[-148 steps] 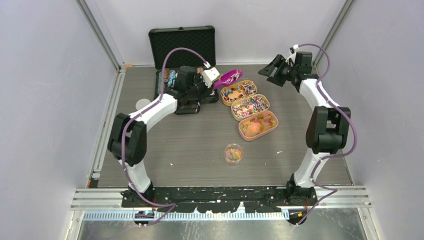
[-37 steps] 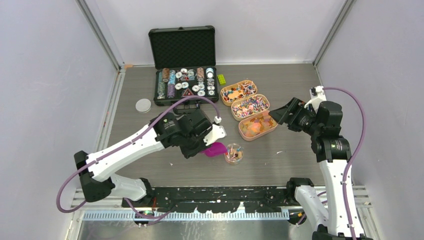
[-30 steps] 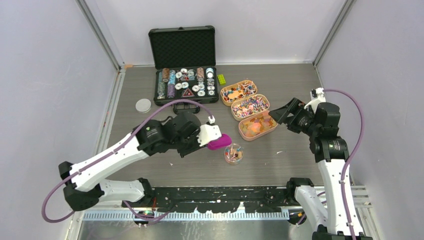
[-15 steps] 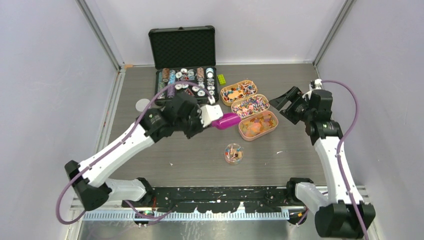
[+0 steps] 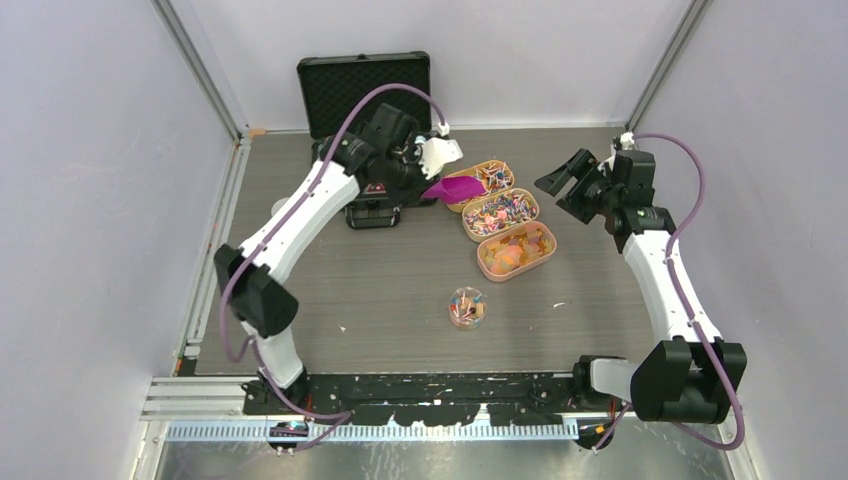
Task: Pack the candies
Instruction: Scoop the fake candies from the storage box.
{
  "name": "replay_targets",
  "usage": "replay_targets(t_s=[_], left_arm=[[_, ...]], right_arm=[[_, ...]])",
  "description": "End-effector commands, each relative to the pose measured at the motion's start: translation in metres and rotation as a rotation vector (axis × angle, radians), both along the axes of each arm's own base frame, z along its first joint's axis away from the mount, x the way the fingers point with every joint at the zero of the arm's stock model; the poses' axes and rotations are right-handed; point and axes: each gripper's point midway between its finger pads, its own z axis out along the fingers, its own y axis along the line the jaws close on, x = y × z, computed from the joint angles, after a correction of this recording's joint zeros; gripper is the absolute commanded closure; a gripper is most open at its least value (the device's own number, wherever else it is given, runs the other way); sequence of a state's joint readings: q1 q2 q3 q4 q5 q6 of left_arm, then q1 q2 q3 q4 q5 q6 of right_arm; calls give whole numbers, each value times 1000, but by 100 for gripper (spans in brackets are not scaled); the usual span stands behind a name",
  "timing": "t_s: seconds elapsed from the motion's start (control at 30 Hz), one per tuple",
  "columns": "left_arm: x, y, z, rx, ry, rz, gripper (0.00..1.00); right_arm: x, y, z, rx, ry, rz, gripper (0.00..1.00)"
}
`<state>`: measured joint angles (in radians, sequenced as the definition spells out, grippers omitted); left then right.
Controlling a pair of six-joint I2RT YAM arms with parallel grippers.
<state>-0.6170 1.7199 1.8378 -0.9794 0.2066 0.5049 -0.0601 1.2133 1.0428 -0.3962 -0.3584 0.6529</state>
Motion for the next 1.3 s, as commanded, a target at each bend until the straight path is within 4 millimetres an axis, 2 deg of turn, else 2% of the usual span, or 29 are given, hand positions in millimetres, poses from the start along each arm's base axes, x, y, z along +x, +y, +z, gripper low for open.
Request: replay_targets(t_s=[0.0,0.13,0.27,0.43,0.7,0.97,1.03,1.1,1.27], left_arm=[[17,11,-9,88,66,-25,100],[38,16,-31,193,92,-22,100],[57,21,-49,243,114,-5,100],[72,25,-57,266,113,7,100],[87,27,-64,292,85,2,100],[100,17,-74,273,69,-9,100],[105,14,-76,267,59,-8,100],[109,11,-81,266,61,-10,100],[117,6,-86,259,55,-19,100]], right_arm=[[10,3,30,-18,-116,33,22],[9,0,24,-45,-111,33,22],[21,-9,14,-97,-86,13,23],[56,-18,-3,-137,-57,-2,32],[112,-15,-36,-170,-26,42,48],[146,-1,-72,-227,39,112,49],[156,-4,-78,-249,41,102,50],[165,10,-84,-249,39,126,51],[186,14,-97,-253,52,133,54]])
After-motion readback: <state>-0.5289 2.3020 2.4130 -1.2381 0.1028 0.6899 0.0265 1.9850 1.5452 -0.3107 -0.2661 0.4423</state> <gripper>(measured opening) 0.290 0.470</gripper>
